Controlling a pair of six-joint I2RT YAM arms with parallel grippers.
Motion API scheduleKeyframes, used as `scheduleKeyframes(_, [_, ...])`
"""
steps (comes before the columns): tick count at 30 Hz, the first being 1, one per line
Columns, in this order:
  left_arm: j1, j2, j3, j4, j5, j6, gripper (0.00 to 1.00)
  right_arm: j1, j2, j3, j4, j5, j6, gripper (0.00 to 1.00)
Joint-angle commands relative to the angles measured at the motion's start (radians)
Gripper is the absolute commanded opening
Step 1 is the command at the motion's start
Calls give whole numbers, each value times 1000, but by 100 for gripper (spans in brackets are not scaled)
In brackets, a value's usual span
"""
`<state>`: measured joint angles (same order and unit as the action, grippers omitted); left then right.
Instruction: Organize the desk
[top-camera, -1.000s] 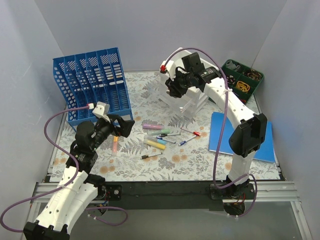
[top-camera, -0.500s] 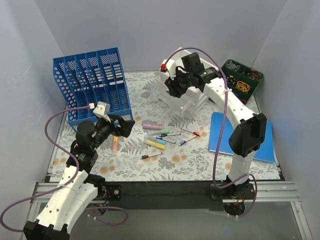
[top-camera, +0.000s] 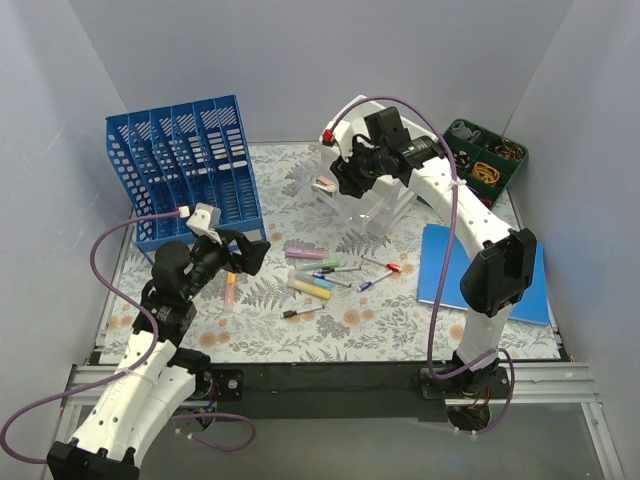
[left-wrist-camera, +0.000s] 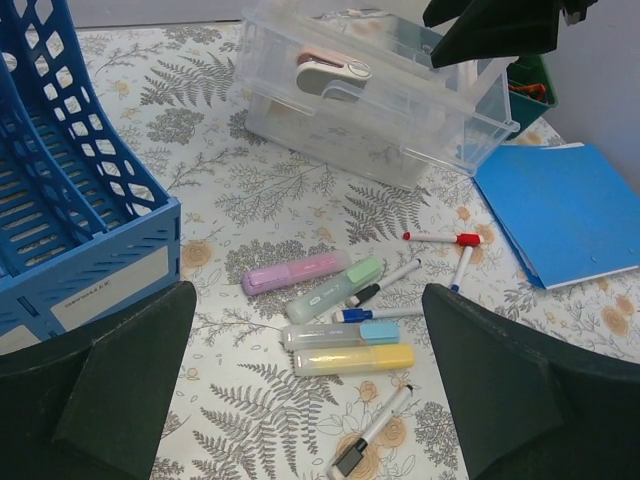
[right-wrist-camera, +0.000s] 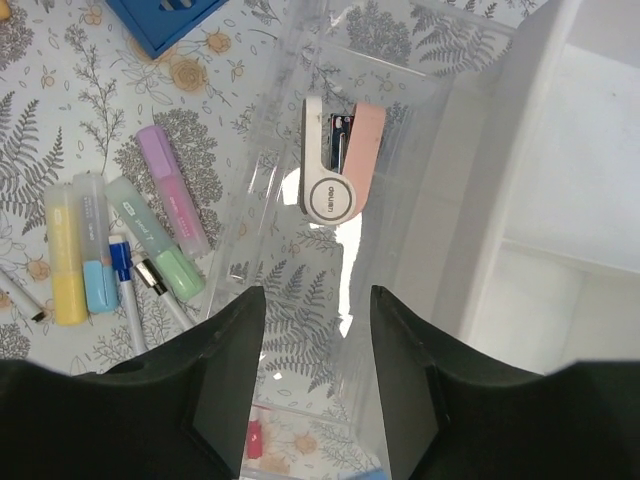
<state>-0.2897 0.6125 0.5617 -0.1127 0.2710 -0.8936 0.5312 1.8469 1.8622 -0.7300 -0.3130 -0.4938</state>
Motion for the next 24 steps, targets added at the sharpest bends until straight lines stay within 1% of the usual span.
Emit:
scheduleKeyframes(1, [6,1,1,13,51,-16,98,1,-80,18,34,64,44,54])
scheduleKeyframes(6, [4,64,1,91,168,-109,98,-2,-101,20,35,117,70,52])
scheduleKeyframes(8, [4,88,0,107,206,-174,97,-5,-120,3,37,137,73,50])
scheduleKeyframes(9, [4,113,-2,155,217,-200,96,-8,-127,-4,40,140,75,50])
scheduleKeyframes(10, [4,127,-2,169,229,-220,96,-13,-144,-14,41,143,80,49])
scheduleKeyframes(12, [4,173,-6,227,263,-309,93,-30,-161,-41,44,149,87,48])
scheduleKeyframes(14, [4,210,-16,277,293,-402,88,-56,-184,-69,53,144,93,46])
scheduleKeyframes(15, [3,236,-19,327,303,-436,84,-66,-192,-77,58,143,96,46])
scheduleKeyframes(18, [-11,335,-3,387,315,-508,77,-91,-202,-98,64,121,101,45])
scheduleKeyframes(19, [-28,383,6,396,312,-515,76,-96,-202,-103,63,114,101,44])
scheduleKeyframes(23, [-75,473,35,439,263,-538,69,-103,-189,-107,63,109,101,43])
scheduleKeyframes(24, [-83,496,47,462,249,-542,64,-105,-183,-104,63,111,101,43])
